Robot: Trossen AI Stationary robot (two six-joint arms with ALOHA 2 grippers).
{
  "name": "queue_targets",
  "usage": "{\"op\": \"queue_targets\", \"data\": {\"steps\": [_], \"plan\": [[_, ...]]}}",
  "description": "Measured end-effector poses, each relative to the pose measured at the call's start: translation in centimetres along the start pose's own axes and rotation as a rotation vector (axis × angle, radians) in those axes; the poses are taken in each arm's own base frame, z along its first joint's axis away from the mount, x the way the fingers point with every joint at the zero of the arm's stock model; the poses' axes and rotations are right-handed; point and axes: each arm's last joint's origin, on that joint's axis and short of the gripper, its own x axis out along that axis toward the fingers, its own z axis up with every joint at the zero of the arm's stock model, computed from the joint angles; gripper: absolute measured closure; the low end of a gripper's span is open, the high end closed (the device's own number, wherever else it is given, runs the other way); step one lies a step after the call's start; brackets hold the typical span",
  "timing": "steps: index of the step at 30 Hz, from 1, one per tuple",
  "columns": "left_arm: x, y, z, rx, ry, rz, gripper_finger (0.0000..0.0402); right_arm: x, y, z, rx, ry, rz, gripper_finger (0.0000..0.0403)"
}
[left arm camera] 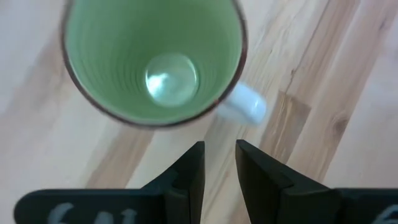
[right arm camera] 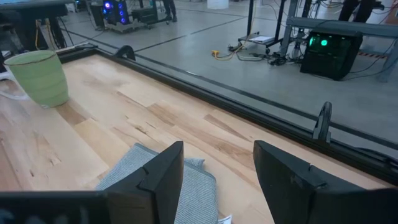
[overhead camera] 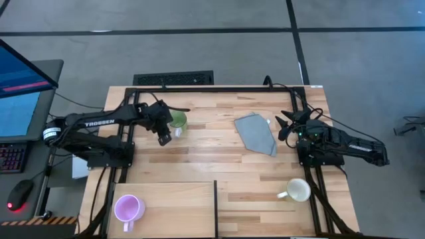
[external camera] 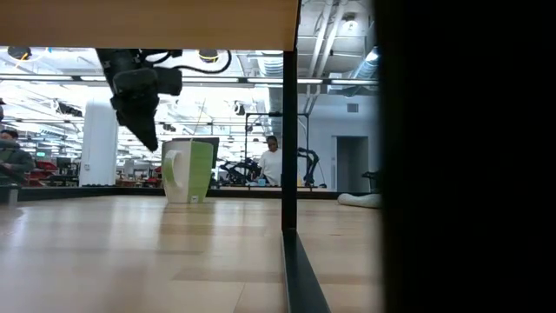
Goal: Stack small to large cups/mugs on shelf
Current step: Put the green mug on the shelf
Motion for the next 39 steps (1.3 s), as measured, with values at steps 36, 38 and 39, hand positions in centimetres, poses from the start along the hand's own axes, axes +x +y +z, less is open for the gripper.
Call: {"op": "queue_targets", "data": {"steps": [36, 38, 39], "plan": [[-6.5, 1.7, 5.4, 0.396, -0.190, 0.270, 0.0321, 0.0, 0.0, 0.0, -0.001, 0.000, 0.000, 0.0187], [-6.5, 2.4, 5.5, 0.343, -0.191, 0.268, 0.0321, 0.0, 0.0, 0.0, -0.001, 0.000, -0.001, 0.0187], [-6.4, 2.7, 5.5, 0.325, -0.191, 0.261, 0.0321, 0.0, 0.0, 0.0, -0.001, 0.000, 0.000, 0.0187]]}}
